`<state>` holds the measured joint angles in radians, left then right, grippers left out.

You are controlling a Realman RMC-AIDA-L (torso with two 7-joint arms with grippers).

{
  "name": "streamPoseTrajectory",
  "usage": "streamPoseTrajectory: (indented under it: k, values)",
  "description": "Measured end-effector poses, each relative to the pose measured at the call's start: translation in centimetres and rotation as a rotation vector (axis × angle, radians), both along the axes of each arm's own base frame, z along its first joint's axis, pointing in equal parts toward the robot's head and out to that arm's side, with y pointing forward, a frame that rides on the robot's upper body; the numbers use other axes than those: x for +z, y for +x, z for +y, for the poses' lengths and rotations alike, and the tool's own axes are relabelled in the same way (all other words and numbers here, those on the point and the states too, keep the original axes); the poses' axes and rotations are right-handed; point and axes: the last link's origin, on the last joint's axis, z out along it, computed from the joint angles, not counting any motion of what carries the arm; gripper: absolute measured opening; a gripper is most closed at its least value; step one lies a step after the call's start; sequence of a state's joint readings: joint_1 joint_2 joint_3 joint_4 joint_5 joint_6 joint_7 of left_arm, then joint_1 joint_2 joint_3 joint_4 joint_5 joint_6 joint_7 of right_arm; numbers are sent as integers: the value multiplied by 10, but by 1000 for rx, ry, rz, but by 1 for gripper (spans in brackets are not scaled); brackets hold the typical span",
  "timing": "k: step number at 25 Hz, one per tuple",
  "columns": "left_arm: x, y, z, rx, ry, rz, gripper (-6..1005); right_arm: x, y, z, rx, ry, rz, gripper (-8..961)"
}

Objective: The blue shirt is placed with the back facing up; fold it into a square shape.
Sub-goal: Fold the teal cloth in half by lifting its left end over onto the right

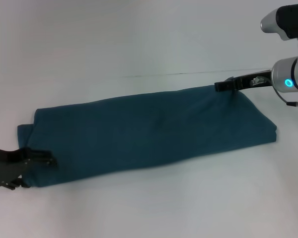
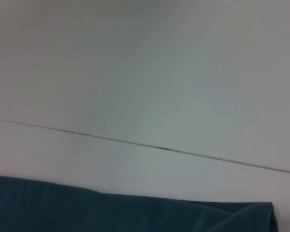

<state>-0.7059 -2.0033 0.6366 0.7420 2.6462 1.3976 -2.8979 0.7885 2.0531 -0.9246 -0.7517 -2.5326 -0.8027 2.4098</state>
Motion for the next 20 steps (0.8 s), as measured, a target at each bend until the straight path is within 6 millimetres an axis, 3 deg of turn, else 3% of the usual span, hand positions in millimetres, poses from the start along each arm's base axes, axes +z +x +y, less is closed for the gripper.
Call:
streamPoseTrajectory:
  k: [9,15,20]
  values:
    - [-9,-1,0,-66,-30,18,938,-1,-1,-1,3,-12,0,928]
    - [-10,0,1,-86,-37,27,791,-1,-3,-1,7,-16,2,927]
    - [-11,2,2,-116,-40,31,457,-2,-4,-1,8,-19,4,927]
